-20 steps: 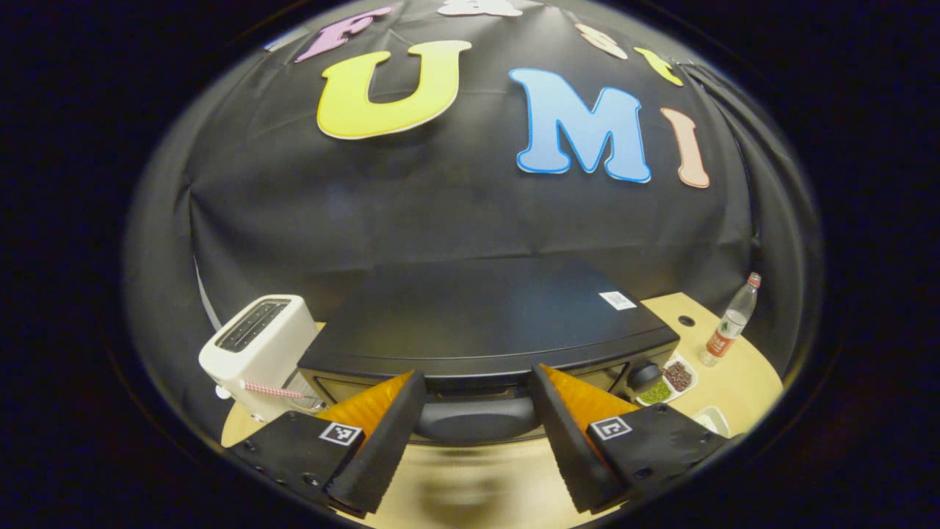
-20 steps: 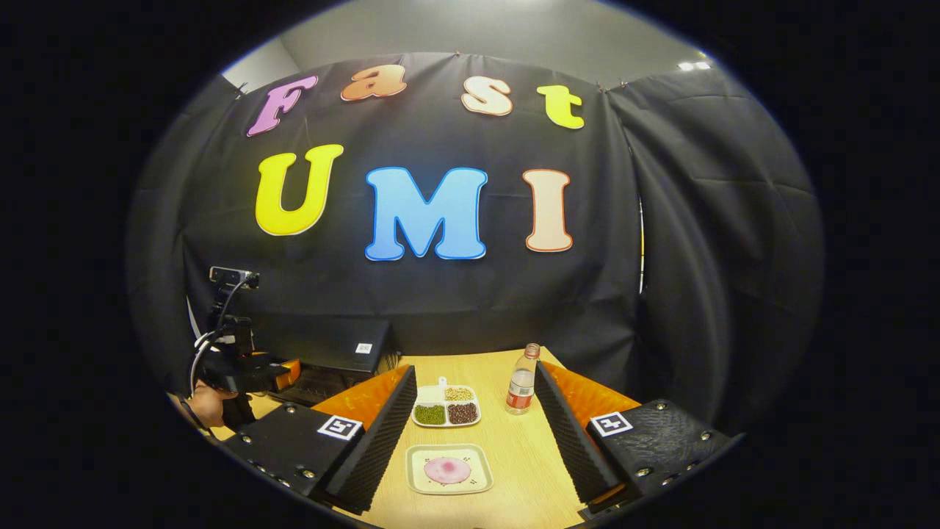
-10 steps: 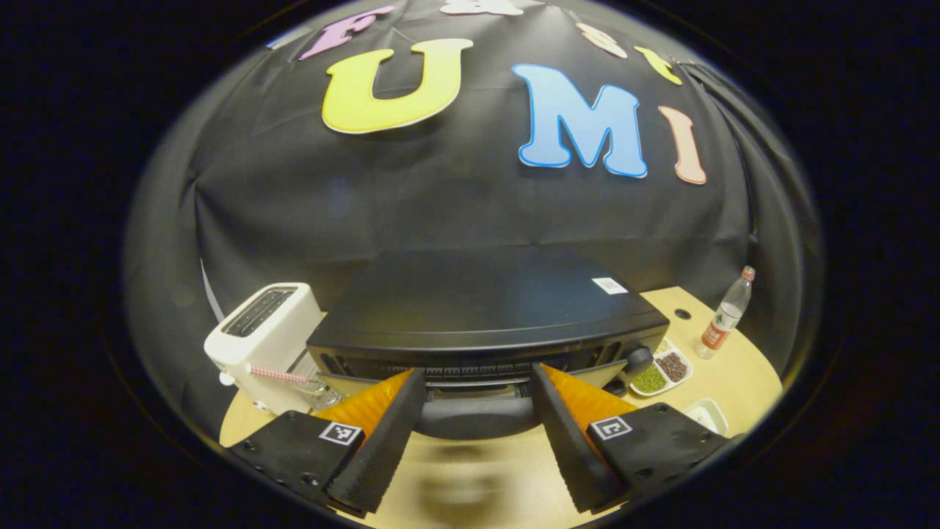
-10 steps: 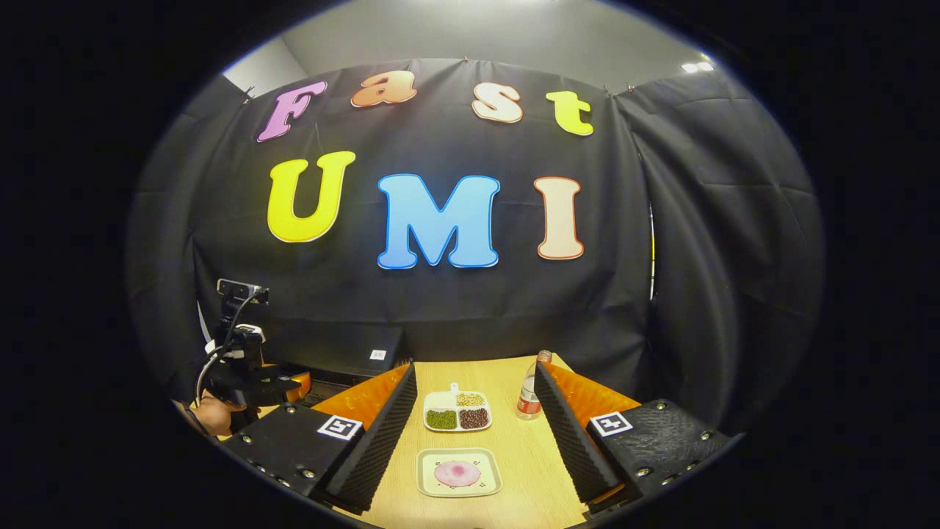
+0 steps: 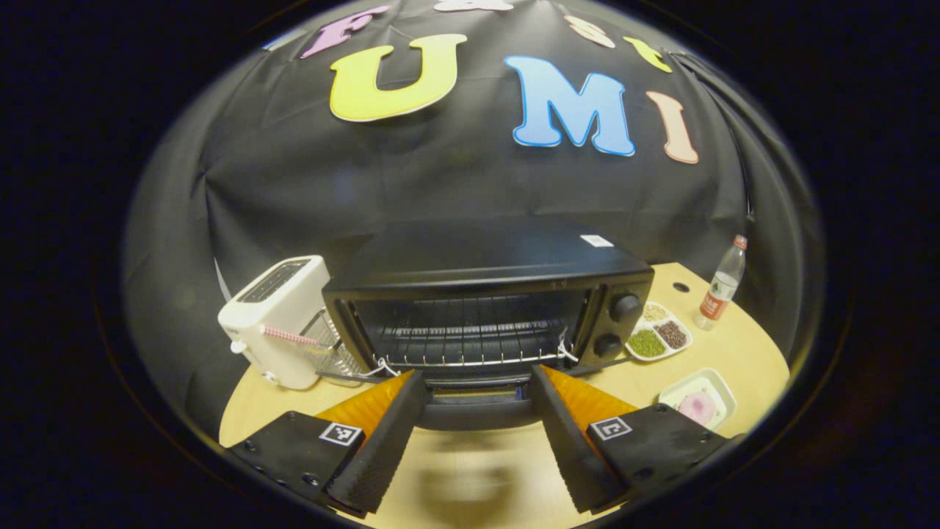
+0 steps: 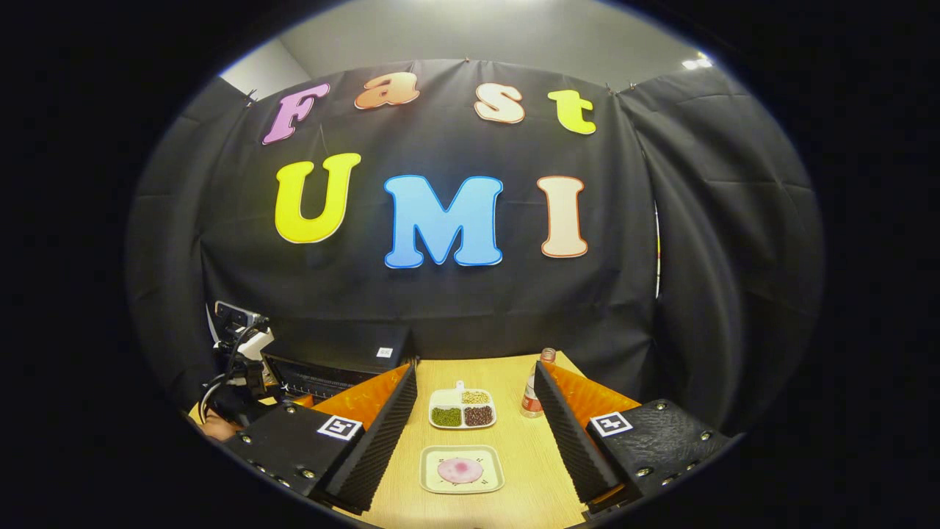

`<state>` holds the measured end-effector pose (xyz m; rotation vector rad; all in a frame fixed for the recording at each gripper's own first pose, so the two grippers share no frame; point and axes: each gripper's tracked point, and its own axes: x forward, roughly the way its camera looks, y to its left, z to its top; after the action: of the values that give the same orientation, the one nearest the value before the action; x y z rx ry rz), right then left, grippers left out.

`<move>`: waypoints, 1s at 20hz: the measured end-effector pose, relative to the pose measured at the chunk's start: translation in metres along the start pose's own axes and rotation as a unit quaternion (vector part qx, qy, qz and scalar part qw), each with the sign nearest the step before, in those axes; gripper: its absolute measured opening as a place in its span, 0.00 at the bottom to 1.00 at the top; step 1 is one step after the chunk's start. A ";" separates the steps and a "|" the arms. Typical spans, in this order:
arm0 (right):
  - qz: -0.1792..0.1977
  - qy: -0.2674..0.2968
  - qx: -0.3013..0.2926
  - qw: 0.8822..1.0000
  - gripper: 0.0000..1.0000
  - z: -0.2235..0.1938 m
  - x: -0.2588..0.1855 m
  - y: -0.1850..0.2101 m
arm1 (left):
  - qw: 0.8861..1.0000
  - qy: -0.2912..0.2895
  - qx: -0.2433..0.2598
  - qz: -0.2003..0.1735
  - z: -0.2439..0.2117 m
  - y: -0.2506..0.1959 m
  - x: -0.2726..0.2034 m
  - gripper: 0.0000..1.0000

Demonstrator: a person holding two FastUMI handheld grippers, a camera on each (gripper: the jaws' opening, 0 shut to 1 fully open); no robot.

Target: Open the electric oven with the left hand, put the food in, and close the electric oven.

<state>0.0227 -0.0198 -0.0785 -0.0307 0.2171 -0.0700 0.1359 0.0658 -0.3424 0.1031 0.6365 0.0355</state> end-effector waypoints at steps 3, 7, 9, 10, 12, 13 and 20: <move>0.001 0.002 -0.001 1.000 0.98 -0.003 -0.004 -0.001 | 1.000 0.014 -0.007 -0.004 -0.017 0.000 -0.006 0.93; 0.006 0.014 0.000 1.000 0.98 -0.012 -0.009 0.001 | 1.000 0.030 0.001 -0.004 -0.037 0.000 -0.010 0.97; 0.012 0.024 0.005 1.000 0.98 -0.016 -0.009 0.005 | 0.999 0.040 -0.003 -0.007 -0.048 -0.002 -0.013 0.97; 0.014 0.031 0.005 0.999 0.97 -0.019 -0.009 0.006 | 0.999 0.044 -0.006 -0.008 -0.054 -0.003 -0.015 1.00; 0.017 0.039 0.001 0.999 0.98 -0.024 -0.008 0.008 | 0.999 0.050 -0.002 -0.009 -0.063 -0.004 -0.015 1.00; 0.018 0.042 0.000 0.999 0.97 -0.026 -0.009 0.009 | 0.999 0.053 0.000 -0.010 -0.068 -0.004 -0.015 0.98; 0.026 0.067 0.000 0.997 0.97 -0.037 0.000 0.007 | 0.999 0.042 -0.010 -0.013 -0.058 -0.002 -0.022 0.97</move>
<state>0.0153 -0.0137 -0.1151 -0.0212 0.3520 -0.0197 0.0840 0.0677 -0.3762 0.0734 0.7208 0.0213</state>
